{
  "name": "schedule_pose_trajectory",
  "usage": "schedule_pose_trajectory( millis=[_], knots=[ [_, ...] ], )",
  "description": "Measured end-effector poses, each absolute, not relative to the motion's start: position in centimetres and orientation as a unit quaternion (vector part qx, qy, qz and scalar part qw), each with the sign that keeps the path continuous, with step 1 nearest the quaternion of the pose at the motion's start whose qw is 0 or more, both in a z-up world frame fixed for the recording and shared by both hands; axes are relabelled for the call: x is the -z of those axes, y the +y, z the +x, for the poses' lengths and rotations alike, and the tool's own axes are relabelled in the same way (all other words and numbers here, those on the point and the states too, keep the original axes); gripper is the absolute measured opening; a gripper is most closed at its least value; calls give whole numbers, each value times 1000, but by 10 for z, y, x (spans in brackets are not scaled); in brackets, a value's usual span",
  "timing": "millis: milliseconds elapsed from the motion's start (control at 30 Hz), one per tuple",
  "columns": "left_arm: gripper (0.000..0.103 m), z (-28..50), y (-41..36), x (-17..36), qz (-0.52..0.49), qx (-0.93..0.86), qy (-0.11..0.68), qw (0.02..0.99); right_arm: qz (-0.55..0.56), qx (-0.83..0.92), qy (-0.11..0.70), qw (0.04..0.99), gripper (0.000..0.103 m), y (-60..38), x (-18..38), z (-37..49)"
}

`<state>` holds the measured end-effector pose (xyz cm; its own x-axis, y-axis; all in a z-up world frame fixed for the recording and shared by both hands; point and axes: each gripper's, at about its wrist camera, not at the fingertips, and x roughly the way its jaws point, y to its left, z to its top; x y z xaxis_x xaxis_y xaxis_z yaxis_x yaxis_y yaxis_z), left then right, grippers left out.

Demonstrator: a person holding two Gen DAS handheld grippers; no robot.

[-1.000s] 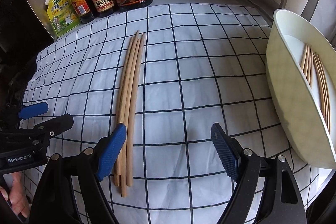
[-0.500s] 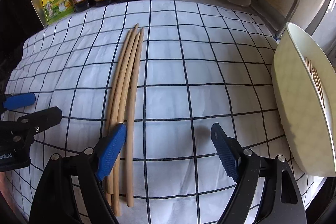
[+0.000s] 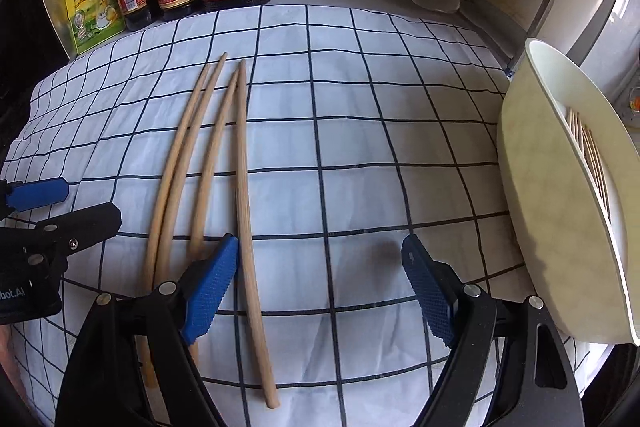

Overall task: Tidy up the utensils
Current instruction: 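Lower the left tool onto one chopstick and close it while the right tool grasps another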

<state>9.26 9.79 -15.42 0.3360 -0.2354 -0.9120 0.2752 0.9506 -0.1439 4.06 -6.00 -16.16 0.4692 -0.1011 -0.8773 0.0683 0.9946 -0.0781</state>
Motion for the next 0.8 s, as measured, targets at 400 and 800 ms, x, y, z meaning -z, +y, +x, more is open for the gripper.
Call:
schedule_pose_trajectory(
  millis=[400,800],
  knots=[
    [83,100,74,162,38,144,549,822,-5,65,514,855,79,-85,161,34],
    [87,105,66,165,67,114,558,819,-30,42,508,860,78,-75,160,38]
  ],
)
